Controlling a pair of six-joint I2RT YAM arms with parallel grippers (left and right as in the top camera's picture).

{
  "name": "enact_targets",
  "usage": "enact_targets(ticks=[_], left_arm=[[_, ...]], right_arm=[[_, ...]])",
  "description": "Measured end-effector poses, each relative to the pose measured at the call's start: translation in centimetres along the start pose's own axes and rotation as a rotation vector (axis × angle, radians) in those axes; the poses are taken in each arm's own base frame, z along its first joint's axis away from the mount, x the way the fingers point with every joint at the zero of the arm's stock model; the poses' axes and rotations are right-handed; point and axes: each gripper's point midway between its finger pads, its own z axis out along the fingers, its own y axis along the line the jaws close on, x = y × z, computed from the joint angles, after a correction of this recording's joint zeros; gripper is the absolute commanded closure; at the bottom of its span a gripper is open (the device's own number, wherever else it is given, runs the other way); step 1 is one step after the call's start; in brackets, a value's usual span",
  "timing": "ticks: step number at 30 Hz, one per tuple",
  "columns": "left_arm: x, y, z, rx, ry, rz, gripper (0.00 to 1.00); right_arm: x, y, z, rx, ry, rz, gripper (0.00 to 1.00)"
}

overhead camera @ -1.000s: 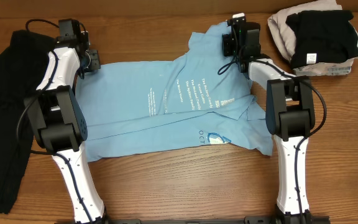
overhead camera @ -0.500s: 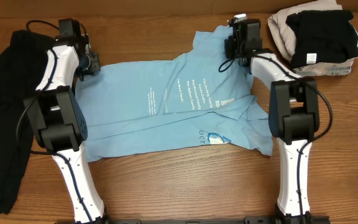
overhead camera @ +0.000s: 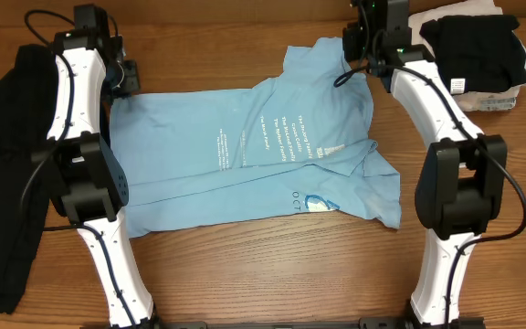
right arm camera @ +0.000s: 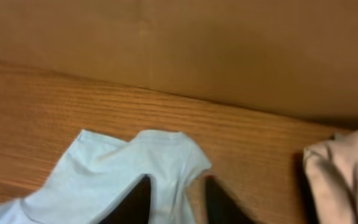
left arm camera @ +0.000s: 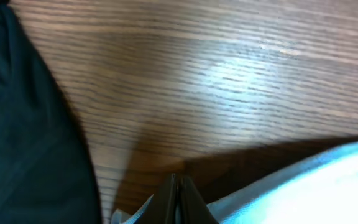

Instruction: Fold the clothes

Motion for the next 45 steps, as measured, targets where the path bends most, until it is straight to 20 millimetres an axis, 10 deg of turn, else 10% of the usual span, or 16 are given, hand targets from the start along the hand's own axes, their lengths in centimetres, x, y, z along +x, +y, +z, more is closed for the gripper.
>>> enact_targets(ticks=[16, 39, 45], left_arm=[[0.8, -1.6, 0.0, 0.024, 0.031, 0.023, 0.96], [1.0, -1.6, 0.0, 0.024, 0.038, 0.023, 0.96], [1.0, -1.6, 0.0, 0.023, 0.039, 0.023, 0.96]], right_arm=[[5.3, 0.0, 6.9, -0.002, 0.014, -0.003, 0.43], [9.3, 0.2, 9.7, -0.005, 0.062, 0.014, 0.72], [9.6, 0.1, 10.0, 0.002, 0.065, 0.026, 0.93]])
